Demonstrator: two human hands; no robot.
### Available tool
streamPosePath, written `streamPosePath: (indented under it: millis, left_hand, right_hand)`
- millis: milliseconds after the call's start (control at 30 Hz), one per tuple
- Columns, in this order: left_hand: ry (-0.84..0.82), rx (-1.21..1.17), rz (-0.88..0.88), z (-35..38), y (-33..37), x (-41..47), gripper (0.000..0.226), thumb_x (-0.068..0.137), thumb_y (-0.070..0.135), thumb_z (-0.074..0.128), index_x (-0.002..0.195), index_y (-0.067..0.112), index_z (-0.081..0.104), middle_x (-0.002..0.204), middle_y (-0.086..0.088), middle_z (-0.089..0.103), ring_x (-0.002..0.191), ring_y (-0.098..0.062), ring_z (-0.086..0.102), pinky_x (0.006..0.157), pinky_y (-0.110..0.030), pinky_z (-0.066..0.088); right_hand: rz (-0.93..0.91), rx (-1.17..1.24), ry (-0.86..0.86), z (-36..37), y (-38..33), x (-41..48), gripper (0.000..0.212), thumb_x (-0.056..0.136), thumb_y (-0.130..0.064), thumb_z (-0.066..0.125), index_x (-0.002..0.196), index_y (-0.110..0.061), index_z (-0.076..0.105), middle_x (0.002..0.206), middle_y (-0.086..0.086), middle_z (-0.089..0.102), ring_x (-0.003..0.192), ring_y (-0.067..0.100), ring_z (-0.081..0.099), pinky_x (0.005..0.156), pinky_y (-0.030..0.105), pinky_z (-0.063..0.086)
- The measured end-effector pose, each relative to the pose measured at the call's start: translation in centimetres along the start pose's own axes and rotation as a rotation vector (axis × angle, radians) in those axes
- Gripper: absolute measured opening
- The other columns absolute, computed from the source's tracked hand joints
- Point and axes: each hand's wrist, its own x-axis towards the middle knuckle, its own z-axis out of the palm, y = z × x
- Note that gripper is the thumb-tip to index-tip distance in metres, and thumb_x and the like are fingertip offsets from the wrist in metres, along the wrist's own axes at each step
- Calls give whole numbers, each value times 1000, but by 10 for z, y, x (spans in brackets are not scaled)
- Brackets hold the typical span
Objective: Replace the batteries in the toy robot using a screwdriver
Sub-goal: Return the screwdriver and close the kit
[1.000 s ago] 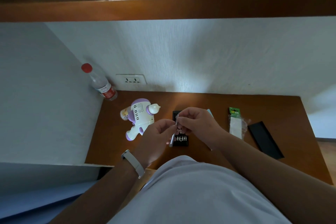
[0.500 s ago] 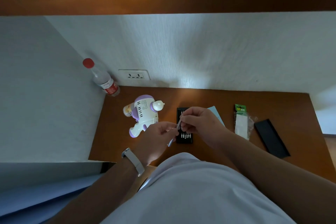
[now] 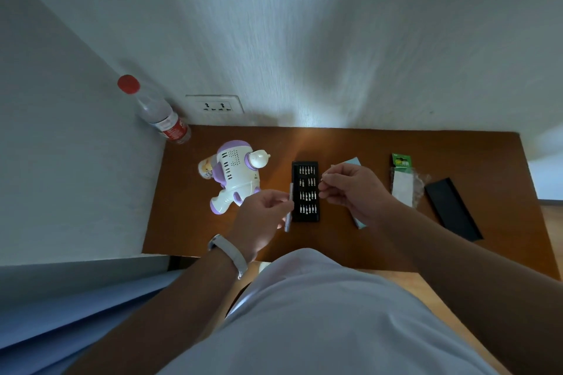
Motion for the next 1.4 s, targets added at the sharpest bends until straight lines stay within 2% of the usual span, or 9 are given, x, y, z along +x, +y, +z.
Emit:
streamPosePath:
  millis: [233, 367, 467, 567, 733, 833, 1100, 1267, 1400]
  left_hand:
    - [85, 17, -93, 25, -18, 34, 6, 90, 21, 70, 95, 18, 70, 89, -2, 74, 82, -20, 71, 75, -34, 58]
    - [109, 65, -114, 34, -30, 52, 4, 91, 24, 68, 95, 21, 67, 89, -1, 72, 76, -18, 66, 66, -29, 53]
    - [120, 108, -119, 41, -36, 61, 3, 92, 25, 67, 90, 26, 64, 86, 5, 69, 69, -10, 61, 50, -11, 42]
    - [147, 158, -131, 49, -42, 65, 3, 93, 27, 64, 91, 28, 63, 84, 8, 68, 62, -7, 60, 40, -11, 40]
    - [219, 177, -131, 60, -52, 72, 16, 93, 27, 62, 80, 34, 56, 83, 8, 66, 67, -13, 67, 53, -28, 58]
    - [262, 185, -103, 65, -57, 79, 22, 93, 30, 63, 75, 36, 51, 81, 15, 63, 73, -7, 64, 63, -30, 59]
    - [311, 196, -104, 72, -64, 91, 22, 90, 36, 66, 75, 34, 50, 75, 15, 61, 66, 0, 59, 53, -23, 50]
    - [315, 182, -103, 74, -65, 93, 24, 87, 39, 70, 76, 32, 50, 76, 12, 60, 66, -3, 59, 51, -22, 47]
    - [319, 174, -89, 75, -65, 91, 24, 88, 43, 70, 81, 32, 50, 80, 13, 60, 70, -3, 62, 50, -22, 49]
  right_hand:
    - [52, -239, 96, -11, 25, 25, 3, 92, -13, 66, 93, -13, 68, 82, 3, 76, 75, 16, 74, 62, 22, 55]
    - [46, -352, 127, -10, 35, 42, 2, 90, -13, 68, 89, -15, 69, 72, -2, 74, 66, 9, 70, 61, 21, 54]
    - [19, -446, 128, -4, 39, 51, 5, 91, -13, 66, 88, -16, 69, 78, 0, 72, 67, 9, 68, 59, 20, 52]
    - [-46, -570, 108, 3, 41, 59, 5, 92, -15, 64, 90, -18, 68, 84, 0, 71, 73, 12, 69, 62, 23, 53]
    - [-128, -725, 79, 8, 52, 76, 9, 93, -21, 65, 97, -14, 69, 83, -4, 65, 75, 10, 62, 62, 22, 45]
    - [-138, -745, 83, 8, 59, 86, 8, 93, -22, 65, 96, -15, 68, 88, -3, 66, 77, 7, 61, 58, 20, 41]
    - [-153, -797, 114, 11, 65, 96, 4, 91, -21, 64, 88, -23, 64, 79, -11, 63, 72, 4, 61, 54, 19, 41]
    - [-161, -824, 135, 13, 67, 99, 3, 91, -23, 65, 89, -24, 62, 77, -13, 60, 69, 4, 60, 52, 20, 41]
    - [-153, -834, 202, 14, 71, 101, 16, 90, -26, 69, 98, -20, 56, 78, -12, 55, 65, 2, 55, 50, 18, 36]
